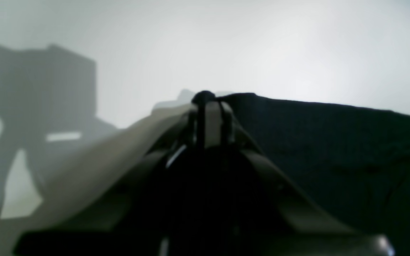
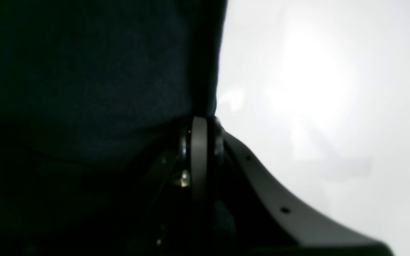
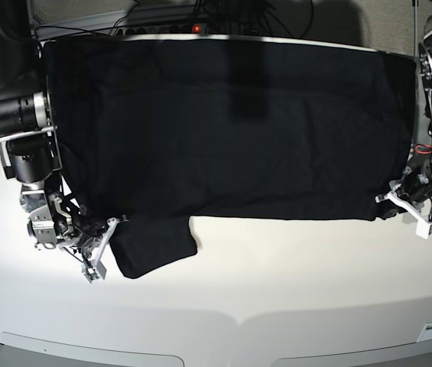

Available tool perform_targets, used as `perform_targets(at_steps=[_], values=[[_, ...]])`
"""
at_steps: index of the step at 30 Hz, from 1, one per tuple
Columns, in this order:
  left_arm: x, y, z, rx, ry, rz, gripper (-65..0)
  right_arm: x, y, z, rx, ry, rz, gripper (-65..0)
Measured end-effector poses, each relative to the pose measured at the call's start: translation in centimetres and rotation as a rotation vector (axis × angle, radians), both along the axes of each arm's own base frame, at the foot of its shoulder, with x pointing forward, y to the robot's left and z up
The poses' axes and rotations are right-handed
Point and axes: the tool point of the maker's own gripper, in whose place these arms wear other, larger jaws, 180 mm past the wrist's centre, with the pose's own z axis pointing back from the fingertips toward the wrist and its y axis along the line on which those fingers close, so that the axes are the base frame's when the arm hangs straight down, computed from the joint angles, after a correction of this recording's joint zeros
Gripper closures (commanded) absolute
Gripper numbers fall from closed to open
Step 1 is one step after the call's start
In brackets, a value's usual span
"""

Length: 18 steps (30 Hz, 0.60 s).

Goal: Fold the T-shirt properly
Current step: 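Grasp the hem corners with both grippers, then lift the hem with both grippers and fold it onto the collar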

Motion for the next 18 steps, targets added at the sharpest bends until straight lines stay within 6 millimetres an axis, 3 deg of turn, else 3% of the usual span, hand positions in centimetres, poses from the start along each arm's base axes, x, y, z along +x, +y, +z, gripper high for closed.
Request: perform_targets(at_steps=[6, 14, 18], values=[[0.5, 0.0, 0.6, -0.056, -0.035, 0.046, 0.0, 0.4, -0.1, 0.5, -0.001, -0.024, 0.006, 0.0], [0.4, -0.2, 0.6, -0.097, -0.022, 0.070, 0.0, 0.0, 3.1, 1.6, 0.053, -0.042, 0.117, 0.0], [0.4, 0.5, 1.1, -0.149, -0.026, 0.105, 0.0, -1.1, 4.6, 2.5, 0.087, -0.099, 0.164, 0.0]])
